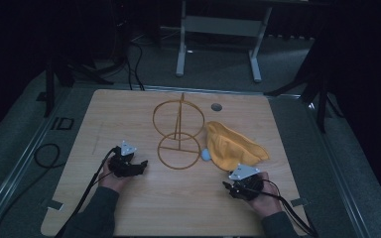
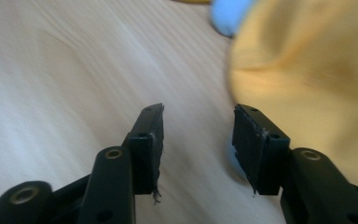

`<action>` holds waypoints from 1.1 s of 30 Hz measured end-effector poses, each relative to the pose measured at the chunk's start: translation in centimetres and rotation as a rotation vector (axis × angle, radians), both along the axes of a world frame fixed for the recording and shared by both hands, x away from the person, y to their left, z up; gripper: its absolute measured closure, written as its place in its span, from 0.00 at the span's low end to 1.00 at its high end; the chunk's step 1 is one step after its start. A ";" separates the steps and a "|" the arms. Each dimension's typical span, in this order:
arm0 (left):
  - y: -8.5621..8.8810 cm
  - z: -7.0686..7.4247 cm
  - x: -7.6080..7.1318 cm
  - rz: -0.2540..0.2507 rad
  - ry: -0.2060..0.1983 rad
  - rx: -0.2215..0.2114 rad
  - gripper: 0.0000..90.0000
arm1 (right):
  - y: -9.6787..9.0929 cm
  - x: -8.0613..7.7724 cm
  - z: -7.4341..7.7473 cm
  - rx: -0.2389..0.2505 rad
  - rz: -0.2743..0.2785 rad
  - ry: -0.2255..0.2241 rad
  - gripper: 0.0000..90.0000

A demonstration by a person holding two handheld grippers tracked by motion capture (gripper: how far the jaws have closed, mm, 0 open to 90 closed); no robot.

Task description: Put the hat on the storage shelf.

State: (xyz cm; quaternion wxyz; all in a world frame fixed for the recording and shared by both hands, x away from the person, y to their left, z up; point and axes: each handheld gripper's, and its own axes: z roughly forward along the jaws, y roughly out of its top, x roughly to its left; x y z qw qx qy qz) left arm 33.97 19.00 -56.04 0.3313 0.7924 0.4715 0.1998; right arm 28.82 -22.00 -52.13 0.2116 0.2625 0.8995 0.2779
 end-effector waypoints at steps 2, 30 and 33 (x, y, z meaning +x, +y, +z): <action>0.0 0.0 0.0 0.001 0.000 -0.001 0.36 | -0.5 0.1 0.1 -0.019 -0.008 -0.012 0.61; 0.0 0.0 0.0 0.003 -0.004 -0.005 0.36 | -3.1 4.7 -1.8 0.061 -0.108 0.169 0.66; 0.0 0.0 0.0 0.003 -0.004 -0.005 0.36 | -3.0 4.9 -1.7 0.045 -0.115 0.176 0.72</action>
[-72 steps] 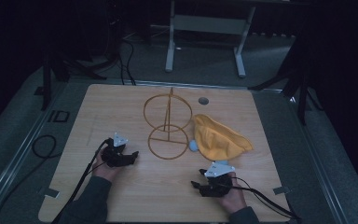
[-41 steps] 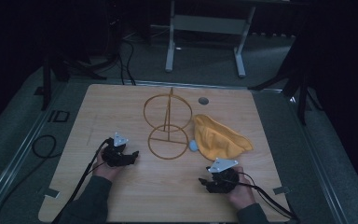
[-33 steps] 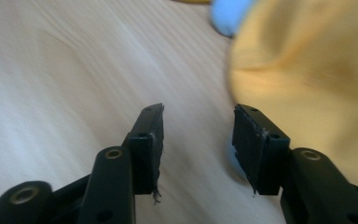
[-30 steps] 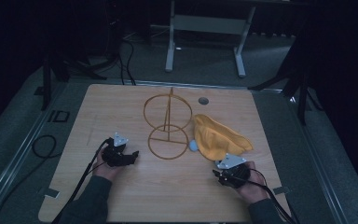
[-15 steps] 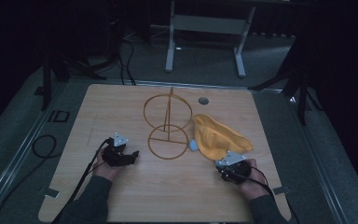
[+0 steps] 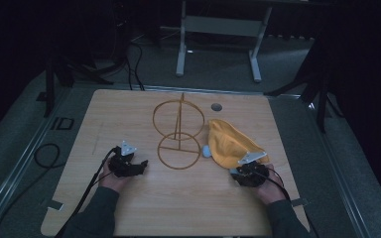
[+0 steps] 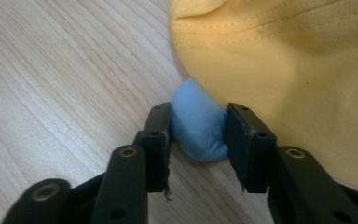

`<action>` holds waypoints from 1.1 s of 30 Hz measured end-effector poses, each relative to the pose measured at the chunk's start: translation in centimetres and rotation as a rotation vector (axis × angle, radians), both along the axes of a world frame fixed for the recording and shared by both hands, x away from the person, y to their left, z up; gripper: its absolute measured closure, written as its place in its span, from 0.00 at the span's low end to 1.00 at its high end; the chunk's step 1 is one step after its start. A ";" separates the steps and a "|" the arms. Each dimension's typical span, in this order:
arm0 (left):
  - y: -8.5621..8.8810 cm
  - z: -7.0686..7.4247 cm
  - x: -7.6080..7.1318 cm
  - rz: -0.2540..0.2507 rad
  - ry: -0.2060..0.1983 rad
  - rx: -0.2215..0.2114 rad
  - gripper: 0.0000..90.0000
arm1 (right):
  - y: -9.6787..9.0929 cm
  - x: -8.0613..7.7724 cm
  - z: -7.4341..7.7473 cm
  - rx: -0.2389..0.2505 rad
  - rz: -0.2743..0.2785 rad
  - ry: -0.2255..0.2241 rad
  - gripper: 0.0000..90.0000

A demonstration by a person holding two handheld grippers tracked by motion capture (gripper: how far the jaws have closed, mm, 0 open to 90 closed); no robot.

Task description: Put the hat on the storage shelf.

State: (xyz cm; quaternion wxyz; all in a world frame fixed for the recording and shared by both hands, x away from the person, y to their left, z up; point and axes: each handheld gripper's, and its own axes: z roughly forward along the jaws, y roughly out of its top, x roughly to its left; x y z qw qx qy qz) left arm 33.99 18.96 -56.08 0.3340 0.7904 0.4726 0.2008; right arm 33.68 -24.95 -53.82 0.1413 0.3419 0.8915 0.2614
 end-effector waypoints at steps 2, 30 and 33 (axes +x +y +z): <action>0.0 0.0 0.0 -0.001 0.000 0.001 0.36 | 0.3 0.0 0.1 -0.026 -0.004 -0.009 0.78; 0.0 0.0 0.0 0.000 0.002 -0.002 0.36 | 1.0 -0.6 4.2 -0.063 0.023 -0.158 0.91; 0.0 0.0 0.0 0.000 0.002 -0.002 0.36 | 1.0 -0.6 4.8 -0.054 0.023 -0.169 0.91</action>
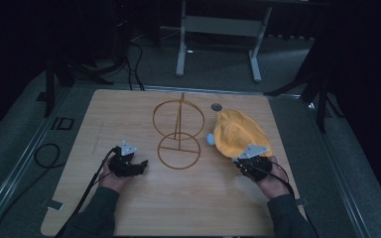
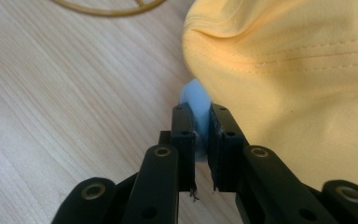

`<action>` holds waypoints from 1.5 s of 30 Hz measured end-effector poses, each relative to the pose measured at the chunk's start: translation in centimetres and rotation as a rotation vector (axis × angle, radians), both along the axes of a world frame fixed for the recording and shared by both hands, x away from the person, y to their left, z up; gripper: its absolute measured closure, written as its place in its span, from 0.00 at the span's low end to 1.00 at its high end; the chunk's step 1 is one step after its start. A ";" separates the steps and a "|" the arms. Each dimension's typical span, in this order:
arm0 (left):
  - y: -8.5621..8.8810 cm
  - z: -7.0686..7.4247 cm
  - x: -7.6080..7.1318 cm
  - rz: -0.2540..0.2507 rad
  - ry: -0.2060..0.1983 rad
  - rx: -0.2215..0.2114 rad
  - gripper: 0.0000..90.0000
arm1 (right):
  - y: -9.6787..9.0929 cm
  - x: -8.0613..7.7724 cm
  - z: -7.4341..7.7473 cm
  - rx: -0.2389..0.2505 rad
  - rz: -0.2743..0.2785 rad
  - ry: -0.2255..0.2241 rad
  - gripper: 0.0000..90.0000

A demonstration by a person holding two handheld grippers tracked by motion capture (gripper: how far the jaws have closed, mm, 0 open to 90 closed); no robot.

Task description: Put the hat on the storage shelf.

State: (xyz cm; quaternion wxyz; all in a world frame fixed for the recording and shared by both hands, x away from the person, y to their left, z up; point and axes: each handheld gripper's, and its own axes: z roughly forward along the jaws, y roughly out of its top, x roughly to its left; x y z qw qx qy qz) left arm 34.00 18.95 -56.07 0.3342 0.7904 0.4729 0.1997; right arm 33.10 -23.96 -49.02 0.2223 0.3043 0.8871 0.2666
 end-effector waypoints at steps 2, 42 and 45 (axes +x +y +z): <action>0.0 0.0 0.0 0.000 0.000 0.000 0.36 | 0.0 0.0 0.4 0.001 0.001 -0.008 0.91; 0.0 0.0 0.0 0.000 0.001 0.001 0.36 | -2.6 -0.5 8.8 0.142 -0.032 -0.152 0.90; 0.0 0.0 0.0 0.000 0.001 0.000 0.36 | -2.8 -0.5 8.3 0.125 -0.039 -0.133 0.88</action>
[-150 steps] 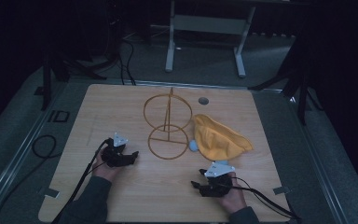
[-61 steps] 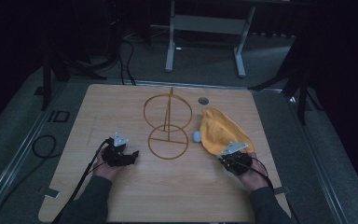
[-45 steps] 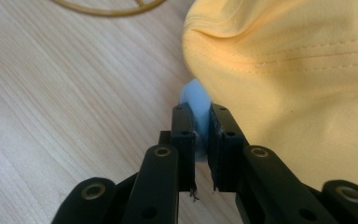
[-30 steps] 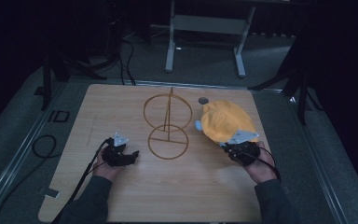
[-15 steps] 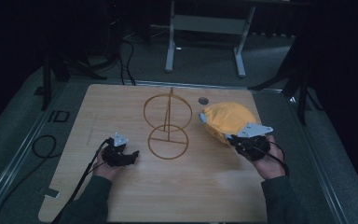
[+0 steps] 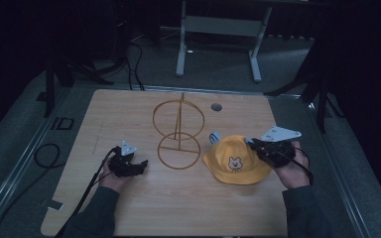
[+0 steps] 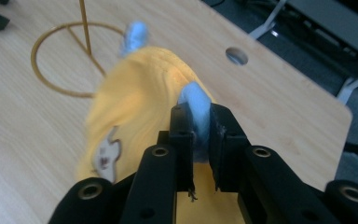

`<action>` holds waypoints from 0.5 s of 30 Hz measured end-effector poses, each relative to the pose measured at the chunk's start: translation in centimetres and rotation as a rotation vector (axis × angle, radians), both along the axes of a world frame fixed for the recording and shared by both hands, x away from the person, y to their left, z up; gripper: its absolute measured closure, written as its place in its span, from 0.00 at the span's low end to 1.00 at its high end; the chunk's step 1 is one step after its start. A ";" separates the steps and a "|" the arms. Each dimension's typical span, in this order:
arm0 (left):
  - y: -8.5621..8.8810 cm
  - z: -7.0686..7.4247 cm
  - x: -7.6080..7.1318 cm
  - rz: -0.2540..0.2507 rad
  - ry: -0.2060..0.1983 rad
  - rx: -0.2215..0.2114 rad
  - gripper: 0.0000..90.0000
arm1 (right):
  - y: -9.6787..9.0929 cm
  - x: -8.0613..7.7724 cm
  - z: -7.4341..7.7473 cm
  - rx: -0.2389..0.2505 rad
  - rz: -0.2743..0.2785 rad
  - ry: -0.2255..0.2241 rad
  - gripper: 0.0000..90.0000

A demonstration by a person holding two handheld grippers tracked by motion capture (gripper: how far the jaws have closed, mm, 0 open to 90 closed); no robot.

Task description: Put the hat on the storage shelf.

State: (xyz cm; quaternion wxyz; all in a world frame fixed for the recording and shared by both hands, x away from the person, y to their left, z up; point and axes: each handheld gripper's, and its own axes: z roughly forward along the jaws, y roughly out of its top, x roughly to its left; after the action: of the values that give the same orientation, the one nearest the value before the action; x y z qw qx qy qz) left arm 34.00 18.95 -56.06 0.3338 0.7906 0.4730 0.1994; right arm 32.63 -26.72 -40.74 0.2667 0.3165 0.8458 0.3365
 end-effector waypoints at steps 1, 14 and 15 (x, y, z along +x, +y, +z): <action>0.0 0.0 0.0 0.000 0.000 0.000 0.36 | -0.1 0.0 -0.1 -0.001 -0.002 0.004 0.86; 0.0 0.0 0.0 -0.001 0.001 0.000 0.36 | 0.5 0.5 0.3 -0.018 0.023 0.017 0.73; 0.0 0.0 0.0 -0.001 0.001 0.000 0.36 | 0.7 0.7 0.2 -0.025 0.027 0.019 0.72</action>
State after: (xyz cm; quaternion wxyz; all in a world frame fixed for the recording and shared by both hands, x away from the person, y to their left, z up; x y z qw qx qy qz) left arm 34.00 18.96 -56.05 0.3335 0.7911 0.4728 0.1987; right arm 33.29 -26.02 -40.52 0.2581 0.3046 0.8567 0.3265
